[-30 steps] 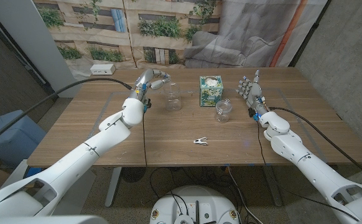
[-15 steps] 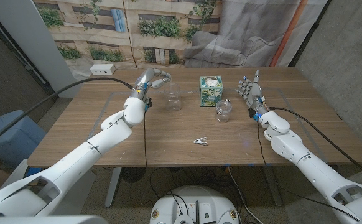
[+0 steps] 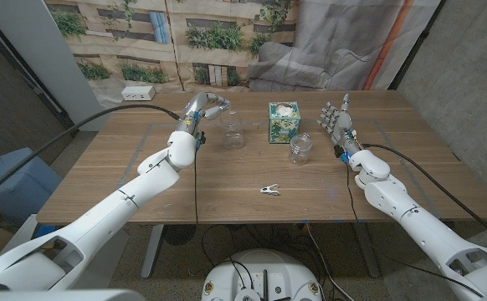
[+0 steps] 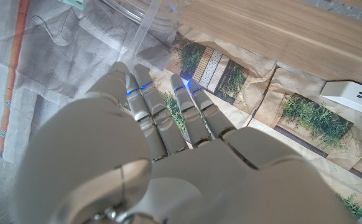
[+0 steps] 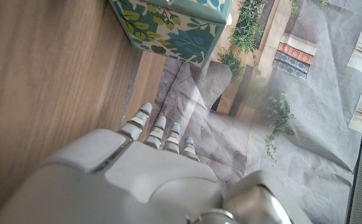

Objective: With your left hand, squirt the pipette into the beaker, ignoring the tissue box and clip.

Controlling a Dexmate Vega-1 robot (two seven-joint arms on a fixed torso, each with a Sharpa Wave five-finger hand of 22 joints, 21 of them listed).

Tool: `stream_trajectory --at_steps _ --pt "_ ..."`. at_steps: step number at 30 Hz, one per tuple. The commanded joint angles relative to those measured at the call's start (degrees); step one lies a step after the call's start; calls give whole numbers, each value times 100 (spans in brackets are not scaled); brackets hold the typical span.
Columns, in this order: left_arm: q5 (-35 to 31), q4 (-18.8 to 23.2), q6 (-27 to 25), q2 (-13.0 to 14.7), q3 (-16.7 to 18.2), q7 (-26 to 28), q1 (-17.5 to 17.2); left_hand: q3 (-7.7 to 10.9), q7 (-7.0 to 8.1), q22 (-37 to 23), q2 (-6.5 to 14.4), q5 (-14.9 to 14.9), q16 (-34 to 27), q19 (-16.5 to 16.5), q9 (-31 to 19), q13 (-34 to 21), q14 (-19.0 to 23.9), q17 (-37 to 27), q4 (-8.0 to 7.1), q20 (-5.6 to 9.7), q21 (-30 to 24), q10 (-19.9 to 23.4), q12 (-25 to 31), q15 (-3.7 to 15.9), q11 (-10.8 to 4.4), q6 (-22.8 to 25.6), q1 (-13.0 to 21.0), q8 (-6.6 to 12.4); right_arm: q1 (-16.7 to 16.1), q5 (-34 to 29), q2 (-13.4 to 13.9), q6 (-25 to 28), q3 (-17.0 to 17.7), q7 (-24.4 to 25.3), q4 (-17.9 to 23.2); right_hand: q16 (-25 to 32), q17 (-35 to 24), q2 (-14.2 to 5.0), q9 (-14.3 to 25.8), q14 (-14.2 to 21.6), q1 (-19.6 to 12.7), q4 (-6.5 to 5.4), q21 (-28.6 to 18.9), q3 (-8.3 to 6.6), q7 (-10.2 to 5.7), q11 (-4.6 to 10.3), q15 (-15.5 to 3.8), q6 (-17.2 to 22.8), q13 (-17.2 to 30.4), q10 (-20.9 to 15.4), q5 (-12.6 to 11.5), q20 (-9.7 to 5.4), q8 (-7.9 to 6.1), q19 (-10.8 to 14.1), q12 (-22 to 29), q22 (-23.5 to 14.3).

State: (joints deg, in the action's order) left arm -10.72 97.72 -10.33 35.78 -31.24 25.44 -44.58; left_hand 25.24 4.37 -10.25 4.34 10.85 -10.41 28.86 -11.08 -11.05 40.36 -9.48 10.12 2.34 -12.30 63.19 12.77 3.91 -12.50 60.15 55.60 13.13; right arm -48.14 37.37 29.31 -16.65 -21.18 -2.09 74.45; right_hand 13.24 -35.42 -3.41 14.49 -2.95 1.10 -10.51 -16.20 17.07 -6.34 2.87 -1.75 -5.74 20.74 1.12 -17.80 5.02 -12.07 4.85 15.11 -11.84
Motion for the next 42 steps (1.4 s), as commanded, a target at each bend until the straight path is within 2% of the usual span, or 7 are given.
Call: stream_trajectory --at_steps 1,18,33,42 --pt "34 59 -180 19 52 60 -67 2 -33 -17 3 -8 -59 50 -31 -18 122 -34 18 40 -39 190 59 837 4 164 112 66 7 1 0 -3 -3 -12 -15 34 -25 -335 9 -35 -1 5 -34 44 -46 7 -482 7 17 -8 -31 -3 -37 20 15 -31" --pt "54 106 -224 68 40 63 -79 -49 -145 -14 -18 -18 -105 196 -26 1 413 -51 47 131 -72 700 152 913 13 498 334 133 1 -11 -8 -2 -1 30 -3 33 -25 -335 9 -35 0 5 -35 44 -48 -2 -475 12 21 -9 -30 -6 -38 23 21 -31" --pt "127 200 -217 97 88 32 -117 -77 -150 -16 -35 -49 -82 169 -36 4 454 -46 35 134 -53 818 151 920 13 551 415 135 -2 1 4 1 -1 -4 0 34 -26 -335 9 -32 0 5 -34 44 -48 0 -479 11 19 9 -30 -2 -38 21 12 -31" --pt "235 252 -202 160 146 -56 -157 -128 -143 -18 -99 -53 -15 143 -41 10 396 -23 -10 75 -37 694 60 853 8 420 370 58 -1 2 4 1 -1 -7 -1 32 -26 -334 9 -38 -1 5 -35 44 -50 -16 -491 7 19 16 -30 -1 -36 22 10 -31"
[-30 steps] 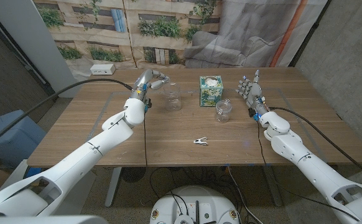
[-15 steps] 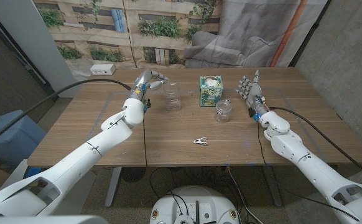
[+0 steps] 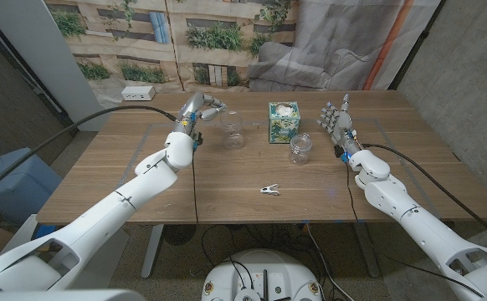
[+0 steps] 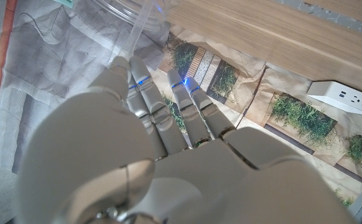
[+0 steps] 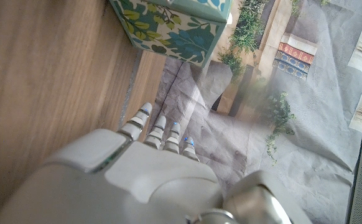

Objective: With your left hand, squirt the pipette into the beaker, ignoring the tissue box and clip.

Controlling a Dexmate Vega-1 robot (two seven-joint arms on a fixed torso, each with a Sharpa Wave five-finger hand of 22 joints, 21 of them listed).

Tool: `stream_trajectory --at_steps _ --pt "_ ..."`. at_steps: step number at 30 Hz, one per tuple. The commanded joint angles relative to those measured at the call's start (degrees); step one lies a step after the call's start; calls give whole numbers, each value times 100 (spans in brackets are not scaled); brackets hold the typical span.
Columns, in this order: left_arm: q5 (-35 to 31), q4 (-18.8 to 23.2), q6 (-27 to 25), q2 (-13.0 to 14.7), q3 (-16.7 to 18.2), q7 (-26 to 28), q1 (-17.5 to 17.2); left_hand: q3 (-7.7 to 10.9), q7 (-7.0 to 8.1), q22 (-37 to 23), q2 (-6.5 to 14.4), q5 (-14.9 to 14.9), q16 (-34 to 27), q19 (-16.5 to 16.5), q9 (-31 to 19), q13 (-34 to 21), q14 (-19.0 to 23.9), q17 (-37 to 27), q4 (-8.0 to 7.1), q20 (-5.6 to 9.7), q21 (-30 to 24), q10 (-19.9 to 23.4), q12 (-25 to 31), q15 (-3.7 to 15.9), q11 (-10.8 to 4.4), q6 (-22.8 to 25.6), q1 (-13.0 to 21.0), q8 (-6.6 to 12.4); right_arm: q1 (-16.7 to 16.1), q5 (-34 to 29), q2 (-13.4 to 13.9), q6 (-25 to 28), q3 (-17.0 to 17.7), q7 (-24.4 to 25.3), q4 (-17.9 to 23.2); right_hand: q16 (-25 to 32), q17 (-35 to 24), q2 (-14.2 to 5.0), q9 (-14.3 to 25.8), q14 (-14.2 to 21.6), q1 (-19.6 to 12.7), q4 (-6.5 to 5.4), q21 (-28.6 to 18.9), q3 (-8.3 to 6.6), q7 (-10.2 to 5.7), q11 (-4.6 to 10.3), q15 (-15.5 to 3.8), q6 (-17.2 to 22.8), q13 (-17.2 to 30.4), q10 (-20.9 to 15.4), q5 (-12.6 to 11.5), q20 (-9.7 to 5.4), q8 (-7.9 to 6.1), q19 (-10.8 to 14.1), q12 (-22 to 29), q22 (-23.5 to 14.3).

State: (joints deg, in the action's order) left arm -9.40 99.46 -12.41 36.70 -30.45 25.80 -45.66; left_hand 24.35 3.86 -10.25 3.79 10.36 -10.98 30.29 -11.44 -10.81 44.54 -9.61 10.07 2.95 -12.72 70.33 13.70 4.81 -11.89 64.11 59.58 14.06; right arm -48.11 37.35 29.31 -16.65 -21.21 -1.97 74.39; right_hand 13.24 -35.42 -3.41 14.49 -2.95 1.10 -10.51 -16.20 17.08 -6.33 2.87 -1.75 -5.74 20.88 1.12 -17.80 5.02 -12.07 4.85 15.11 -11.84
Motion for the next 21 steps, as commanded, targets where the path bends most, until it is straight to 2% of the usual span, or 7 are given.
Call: stream_trajectory --at_steps 1,10,21 --pt "107 86 -6 80 66 -113 -47 -49 -101 -19 -53 -4 57 -9 -5 -12 -38 -4 -21 2 10 -66 -58 751 -51 -5 -58 -50 -3 4 5 2 1 -20 5 32 -26 -334 9 -37 -1 5 -36 44 -48 -8 -487 8 5 6 -30 -4 -37 25 14 -31" --pt "160 92 27 146 65 -247 -18 -131 -130 -20 -130 -7 107 -24 -9 -18 -135 10 -79 -34 22 -274 -160 710 -43 -211 -231 -157 -4 -9 -5 3 3 22 10 33 -25 -331 9 -34 -1 5 -34 45 -52 14 -485 14 5 8 -30 -3 -39 19 14 -31" --pt "200 60 103 174 38 -370 38 -192 -96 -20 -193 -1 125 -65 -12 -26 -218 15 -89 -75 42 -429 -219 717 -35 -335 -336 -216 -2 -9 -6 -1 3 19 3 36 -26 -331 9 -27 0 5 -35 46 -48 -14 -486 15 4 26 -30 -5 -39 23 6 -31"
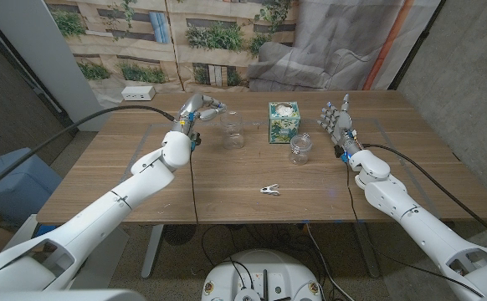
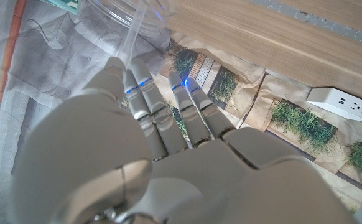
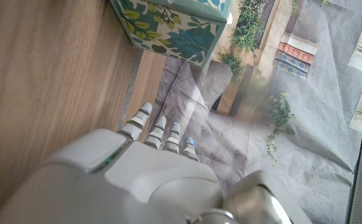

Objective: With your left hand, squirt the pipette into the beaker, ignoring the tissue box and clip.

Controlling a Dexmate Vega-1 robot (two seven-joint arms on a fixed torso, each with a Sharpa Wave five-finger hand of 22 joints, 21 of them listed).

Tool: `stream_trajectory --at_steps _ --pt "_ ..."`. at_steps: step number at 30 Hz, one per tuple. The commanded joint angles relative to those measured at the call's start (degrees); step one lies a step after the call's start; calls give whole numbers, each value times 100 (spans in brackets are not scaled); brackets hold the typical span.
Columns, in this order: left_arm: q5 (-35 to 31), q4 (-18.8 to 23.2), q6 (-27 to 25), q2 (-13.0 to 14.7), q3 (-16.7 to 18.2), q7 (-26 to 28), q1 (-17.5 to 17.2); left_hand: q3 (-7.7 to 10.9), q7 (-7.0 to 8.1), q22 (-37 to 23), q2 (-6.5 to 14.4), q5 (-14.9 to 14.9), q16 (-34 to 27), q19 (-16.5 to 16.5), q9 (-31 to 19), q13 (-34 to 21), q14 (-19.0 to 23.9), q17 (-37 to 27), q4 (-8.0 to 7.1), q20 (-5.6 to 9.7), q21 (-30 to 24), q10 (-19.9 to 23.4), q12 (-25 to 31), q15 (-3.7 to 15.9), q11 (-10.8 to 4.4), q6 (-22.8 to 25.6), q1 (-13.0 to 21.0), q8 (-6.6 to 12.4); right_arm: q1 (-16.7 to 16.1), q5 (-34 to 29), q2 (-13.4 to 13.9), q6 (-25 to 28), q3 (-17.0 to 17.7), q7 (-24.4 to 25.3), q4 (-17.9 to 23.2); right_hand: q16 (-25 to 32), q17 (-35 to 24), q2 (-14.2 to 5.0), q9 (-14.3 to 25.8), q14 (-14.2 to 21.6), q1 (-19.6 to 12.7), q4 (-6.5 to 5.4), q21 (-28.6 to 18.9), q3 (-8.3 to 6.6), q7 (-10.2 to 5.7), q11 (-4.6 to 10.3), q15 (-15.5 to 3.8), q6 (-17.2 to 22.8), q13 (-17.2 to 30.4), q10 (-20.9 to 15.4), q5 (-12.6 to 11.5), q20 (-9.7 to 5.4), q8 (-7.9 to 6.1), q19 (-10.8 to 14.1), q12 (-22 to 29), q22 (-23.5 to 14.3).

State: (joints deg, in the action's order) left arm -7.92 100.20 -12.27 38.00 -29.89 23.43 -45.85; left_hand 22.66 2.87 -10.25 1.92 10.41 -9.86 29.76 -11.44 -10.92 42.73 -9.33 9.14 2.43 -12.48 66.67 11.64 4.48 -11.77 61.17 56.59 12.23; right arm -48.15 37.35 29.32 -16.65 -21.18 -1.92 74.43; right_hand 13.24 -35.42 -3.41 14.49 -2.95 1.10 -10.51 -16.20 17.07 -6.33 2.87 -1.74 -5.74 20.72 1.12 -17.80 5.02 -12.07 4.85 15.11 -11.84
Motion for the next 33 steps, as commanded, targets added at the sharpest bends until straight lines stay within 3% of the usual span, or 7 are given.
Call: stream_trajectory --at_steps 1,33 --pt "49 -18 91 37 -17 -122 60 -28 3 -20 -10 -6 11 -16 -12 -16 -42 -14 5 -25 20 -69 -15 748 -47 -40 -42 -33 5 2 2 1 -2 -24 -5 35 -26 -331 9 -28 0 5 -35 46 -52 -15 -484 13 20 26 -30 -5 -38 23 6 -31" --pt "66 123 102 108 112 -117 86 -170 -22 -21 -135 3 -6 -82 -6 -25 -170 -17 12 -58 47 -321 -60 724 -44 -206 -194 -94 0 4 5 3 -1 -24 4 35 -26 -333 10 -30 0 5 -35 45 -54 -17 -480 15 19 -3 -30 -6 -39 23 16 -31"
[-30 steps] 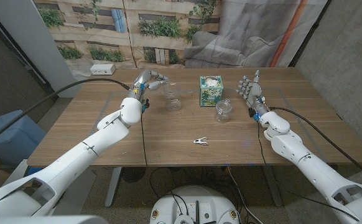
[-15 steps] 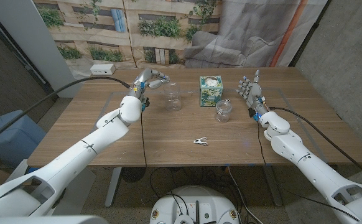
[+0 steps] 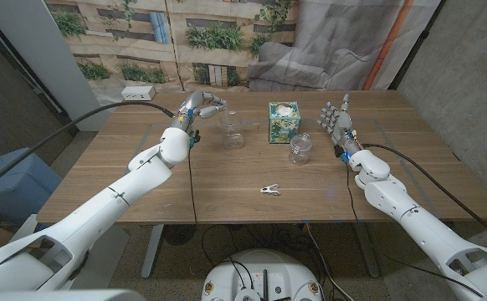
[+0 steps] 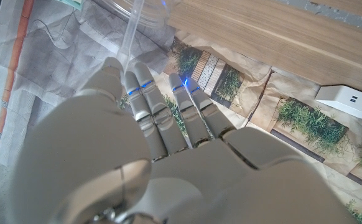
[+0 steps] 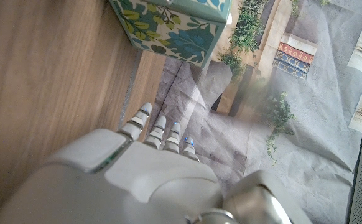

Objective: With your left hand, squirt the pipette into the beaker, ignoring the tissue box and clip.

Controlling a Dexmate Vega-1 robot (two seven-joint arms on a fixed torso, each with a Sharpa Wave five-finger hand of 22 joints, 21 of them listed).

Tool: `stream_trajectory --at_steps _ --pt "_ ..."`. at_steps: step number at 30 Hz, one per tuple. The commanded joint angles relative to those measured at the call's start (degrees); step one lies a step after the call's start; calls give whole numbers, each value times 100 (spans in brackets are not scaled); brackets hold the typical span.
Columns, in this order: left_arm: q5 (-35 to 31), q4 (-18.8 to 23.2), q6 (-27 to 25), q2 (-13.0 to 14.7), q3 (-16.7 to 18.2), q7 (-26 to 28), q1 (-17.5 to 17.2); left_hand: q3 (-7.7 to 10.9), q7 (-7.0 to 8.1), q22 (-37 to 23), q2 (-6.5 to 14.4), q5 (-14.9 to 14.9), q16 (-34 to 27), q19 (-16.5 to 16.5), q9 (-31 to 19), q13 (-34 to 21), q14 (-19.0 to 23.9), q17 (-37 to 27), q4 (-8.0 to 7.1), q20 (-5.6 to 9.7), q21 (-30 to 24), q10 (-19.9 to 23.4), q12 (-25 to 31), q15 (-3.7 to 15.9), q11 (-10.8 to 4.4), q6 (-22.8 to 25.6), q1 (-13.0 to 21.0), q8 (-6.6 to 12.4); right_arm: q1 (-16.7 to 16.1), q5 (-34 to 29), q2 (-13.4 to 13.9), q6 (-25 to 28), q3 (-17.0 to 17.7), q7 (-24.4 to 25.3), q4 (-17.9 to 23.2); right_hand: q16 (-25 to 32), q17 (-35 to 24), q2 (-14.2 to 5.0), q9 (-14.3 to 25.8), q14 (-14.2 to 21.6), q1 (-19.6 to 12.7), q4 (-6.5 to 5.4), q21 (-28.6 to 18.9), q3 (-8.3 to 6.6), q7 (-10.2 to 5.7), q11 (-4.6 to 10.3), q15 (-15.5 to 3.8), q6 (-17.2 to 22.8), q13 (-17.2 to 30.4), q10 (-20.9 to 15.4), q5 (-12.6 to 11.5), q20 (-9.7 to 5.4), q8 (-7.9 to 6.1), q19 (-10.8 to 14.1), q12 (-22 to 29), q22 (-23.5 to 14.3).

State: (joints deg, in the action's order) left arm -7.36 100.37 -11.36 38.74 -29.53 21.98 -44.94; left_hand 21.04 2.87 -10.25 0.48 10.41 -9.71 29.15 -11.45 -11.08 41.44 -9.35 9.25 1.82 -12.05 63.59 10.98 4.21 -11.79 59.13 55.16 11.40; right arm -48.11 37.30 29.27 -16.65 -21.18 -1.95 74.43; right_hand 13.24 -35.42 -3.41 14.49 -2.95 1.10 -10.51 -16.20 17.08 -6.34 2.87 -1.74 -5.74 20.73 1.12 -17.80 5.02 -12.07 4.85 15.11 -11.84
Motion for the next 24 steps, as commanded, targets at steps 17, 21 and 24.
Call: stream_trajectory --at_steps 17,21,24 --pt "-47 684 -276 286 249 -141 -72 29 -12 -24 53 21 -5 -45 -3 -12 -84 0 7 2 9 -65 7 751 -44 -51 -53 -22 1 9 6 0 -2 -25 -6 33 -26 -331 10 -34 0 5 -33 46 -52 -2 -482 15 18 9 -29 -3 -40 19 12 -31" --pt "-37 806 -367 373 294 -214 -119 39 -14 -24 65 24 -1 -51 -2 -13 -95 3 6 -2 10 -80 5 742 -44 -65 -56 -25 2 9 5 0 -3 -25 -6 36 -26 -333 10 -28 0 5 -35 45 -45 -6 -486 9 19 -16 -29 -5 -37 23 23 -31" --pt "-55 885 -433 408 321 -214 -155 42 -13 -25 66 25 1 -52 -2 -13 -103 5 6 2 10 -82 7 737 -43 -60 -58 -22 2 9 5 -1 -3 -25 -7 35 -26 -333 10 -29 0 5 -34 45 -51 -1 -483 10 20 -11 -29 -4 -37 20 21 -31"
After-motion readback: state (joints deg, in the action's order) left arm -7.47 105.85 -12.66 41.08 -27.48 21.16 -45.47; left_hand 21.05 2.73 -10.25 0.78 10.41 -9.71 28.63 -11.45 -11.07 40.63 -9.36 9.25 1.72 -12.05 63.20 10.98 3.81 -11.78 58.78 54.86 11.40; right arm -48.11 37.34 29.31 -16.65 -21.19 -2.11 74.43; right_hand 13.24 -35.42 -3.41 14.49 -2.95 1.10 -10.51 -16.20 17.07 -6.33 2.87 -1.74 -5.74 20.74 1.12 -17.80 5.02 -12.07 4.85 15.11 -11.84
